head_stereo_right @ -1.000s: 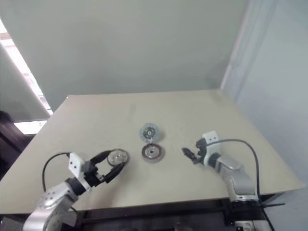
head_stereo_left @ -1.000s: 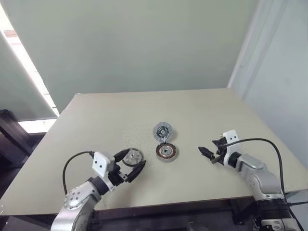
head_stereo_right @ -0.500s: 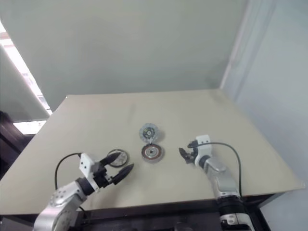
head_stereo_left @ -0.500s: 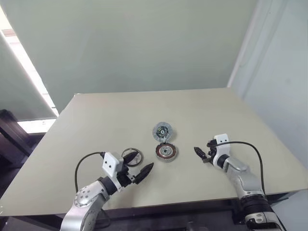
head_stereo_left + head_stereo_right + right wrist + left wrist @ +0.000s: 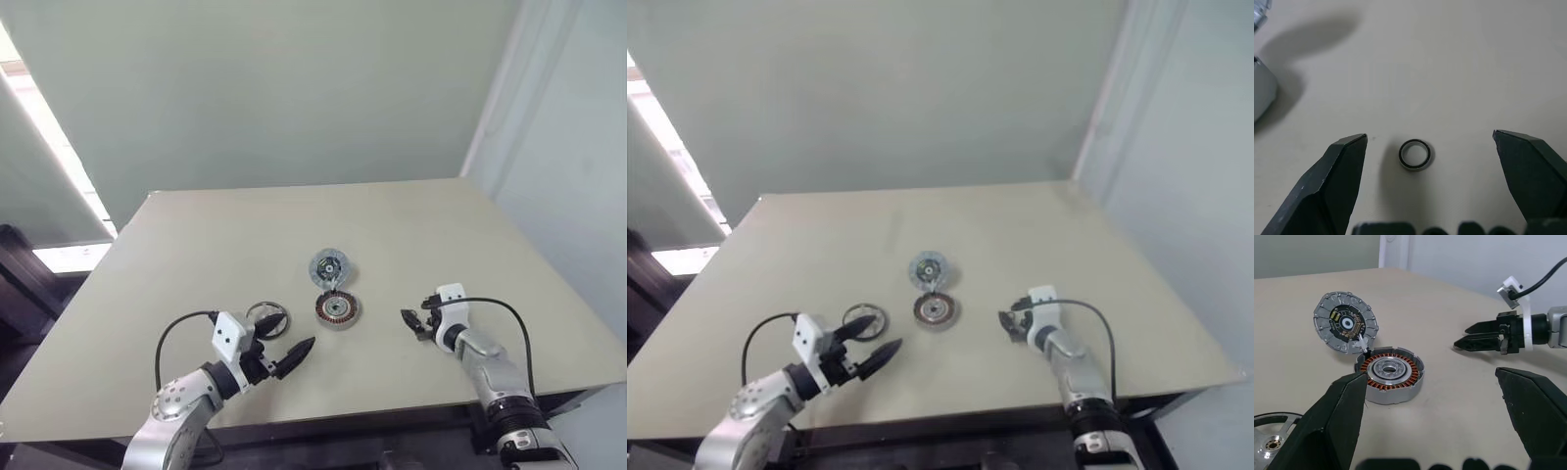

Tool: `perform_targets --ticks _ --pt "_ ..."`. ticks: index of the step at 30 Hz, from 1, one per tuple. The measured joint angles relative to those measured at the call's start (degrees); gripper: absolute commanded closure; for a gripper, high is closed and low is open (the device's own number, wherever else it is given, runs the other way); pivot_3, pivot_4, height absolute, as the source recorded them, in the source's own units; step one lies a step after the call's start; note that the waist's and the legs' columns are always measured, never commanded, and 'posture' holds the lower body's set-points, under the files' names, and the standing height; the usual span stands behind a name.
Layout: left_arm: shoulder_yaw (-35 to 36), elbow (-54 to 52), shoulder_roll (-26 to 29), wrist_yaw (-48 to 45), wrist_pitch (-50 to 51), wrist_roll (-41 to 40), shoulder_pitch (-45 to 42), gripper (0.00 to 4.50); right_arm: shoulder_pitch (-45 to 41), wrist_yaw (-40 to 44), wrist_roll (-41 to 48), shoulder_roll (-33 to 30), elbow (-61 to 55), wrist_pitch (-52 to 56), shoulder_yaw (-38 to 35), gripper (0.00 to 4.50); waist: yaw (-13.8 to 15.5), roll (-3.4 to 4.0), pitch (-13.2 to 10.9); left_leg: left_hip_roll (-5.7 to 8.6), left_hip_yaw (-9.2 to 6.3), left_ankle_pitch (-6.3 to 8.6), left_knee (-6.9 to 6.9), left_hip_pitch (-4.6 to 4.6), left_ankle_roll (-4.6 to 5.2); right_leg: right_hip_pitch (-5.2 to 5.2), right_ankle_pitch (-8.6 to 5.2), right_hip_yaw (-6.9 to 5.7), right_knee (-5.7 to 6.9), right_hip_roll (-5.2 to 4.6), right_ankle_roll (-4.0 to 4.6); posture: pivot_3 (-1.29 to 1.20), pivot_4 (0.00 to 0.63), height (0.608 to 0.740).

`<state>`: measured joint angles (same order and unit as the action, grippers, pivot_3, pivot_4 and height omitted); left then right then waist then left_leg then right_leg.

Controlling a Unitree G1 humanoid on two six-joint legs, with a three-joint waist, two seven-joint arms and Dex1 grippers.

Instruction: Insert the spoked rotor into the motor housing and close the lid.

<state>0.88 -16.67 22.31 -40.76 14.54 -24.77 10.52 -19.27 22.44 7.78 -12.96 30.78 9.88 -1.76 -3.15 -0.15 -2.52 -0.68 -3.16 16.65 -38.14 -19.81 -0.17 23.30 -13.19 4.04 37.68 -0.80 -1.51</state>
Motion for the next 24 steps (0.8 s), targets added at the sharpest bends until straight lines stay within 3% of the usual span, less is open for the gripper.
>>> perform_targets --ticks 22,24 --pt "-0.14 0.11 2.56 -1.76 4.27 -0.54 1.12 0.02 -1.23 0.69 -1.85 0.03 3.53 -0.19 0.92 0.00 -0.01 0.00 0.00 0.00 0.02 0.00 0.00 0.07 0.00 -0.06 0.00 0.02 0.01 0.00 0.00 0.00 0.000 0.740" --pt "-0.25 0.11 2.56 -1.83 4.68 -0.63 1.20 0.00 -1.22 0.72 -2.17 0.03 3.52 -0.19 0.95 0.38 -0.01 0.00 0.00 0.00 0.02 0.00 0.00 0.07 0.00 -0.05 0.00 0.02 0.01 0.00 0.00 0.00 0.000 0.740"
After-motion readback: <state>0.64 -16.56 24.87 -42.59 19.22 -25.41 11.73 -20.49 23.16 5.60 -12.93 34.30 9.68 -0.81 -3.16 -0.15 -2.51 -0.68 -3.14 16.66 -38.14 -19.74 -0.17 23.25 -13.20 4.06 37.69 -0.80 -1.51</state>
